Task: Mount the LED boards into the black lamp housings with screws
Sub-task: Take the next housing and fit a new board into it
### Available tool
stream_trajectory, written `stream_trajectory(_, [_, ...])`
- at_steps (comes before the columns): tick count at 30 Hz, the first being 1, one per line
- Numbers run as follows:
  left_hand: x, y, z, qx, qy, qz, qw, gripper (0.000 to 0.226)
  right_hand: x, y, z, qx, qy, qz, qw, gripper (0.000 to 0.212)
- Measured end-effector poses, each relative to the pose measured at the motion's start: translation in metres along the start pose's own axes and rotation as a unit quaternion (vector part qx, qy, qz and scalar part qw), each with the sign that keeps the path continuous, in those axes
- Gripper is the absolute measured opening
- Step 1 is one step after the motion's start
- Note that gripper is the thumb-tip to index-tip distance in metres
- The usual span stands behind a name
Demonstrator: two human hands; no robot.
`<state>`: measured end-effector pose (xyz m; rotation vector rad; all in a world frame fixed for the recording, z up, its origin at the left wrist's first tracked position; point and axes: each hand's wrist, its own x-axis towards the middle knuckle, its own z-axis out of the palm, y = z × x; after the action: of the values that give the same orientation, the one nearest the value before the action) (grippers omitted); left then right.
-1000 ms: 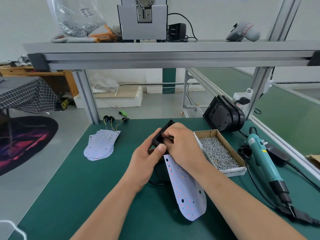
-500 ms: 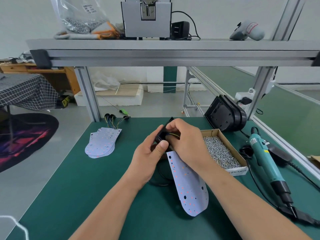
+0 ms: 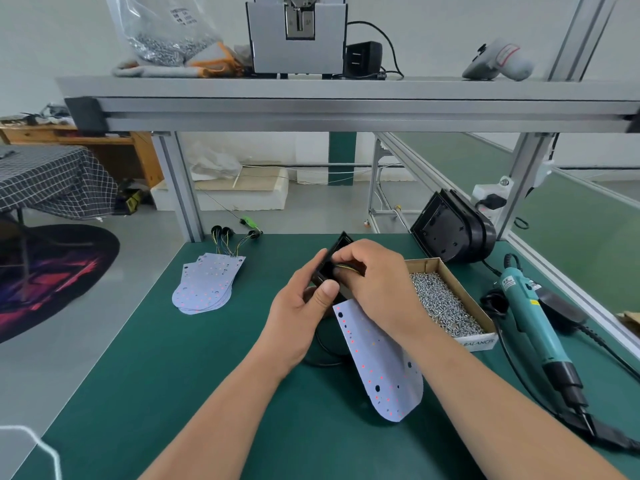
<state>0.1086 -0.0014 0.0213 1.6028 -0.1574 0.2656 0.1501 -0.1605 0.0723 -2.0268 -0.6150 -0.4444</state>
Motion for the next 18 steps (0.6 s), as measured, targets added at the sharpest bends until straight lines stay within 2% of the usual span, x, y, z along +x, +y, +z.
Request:
stream_trajectory(3, [0.002, -0.002, 0.000, 0.004, -0.007, 0.008, 1.000, 0.072, -0.002, -0.006, 0.004, -0.035, 0.003, -0.053, 0.998, 0.012])
stream_trajectory(6, [0.002, 0.000, 0.001, 0.004, -0.017, 0.010, 1.000, 0.070, -0.004, -0.007, 0.003, -0.025, 0.021, -0.026, 0.999, 0.013])
stream_trajectory(8, [0.002, 0.001, 0.000, -0.001, -0.029, 0.007, 1.000, 0.072, -0.004, -0.007, 0.004, -0.036, 0.020, -0.002, 0.999, 0.021])
stream_trajectory(10, [0.001, 0.001, -0.001, -0.012, -0.039, 0.001, 0.999, 0.077, -0.003, -0.008, 0.003, -0.050, 0.013, 0.014, 0.999, 0.037])
stream_trajectory(12, [0.000, 0.000, -0.004, -0.018, -0.031, -0.008, 0.999, 0.074, -0.002, -0.008, 0.004, -0.057, -0.008, 0.004, 0.998, 0.041])
stream_trajectory(16, [-0.001, 0.001, -0.009, -0.015, -0.026, -0.030, 0.999, 0.062, -0.002, -0.004, 0.001, -0.048, -0.082, 0.018, 0.995, 0.033])
stream_trajectory(18, [0.000, 0.001, -0.012, -0.053, -0.044, -0.051, 0.996, 0.060, -0.001, -0.002, -0.001, -0.048, -0.111, 0.023, 0.992, 0.030])
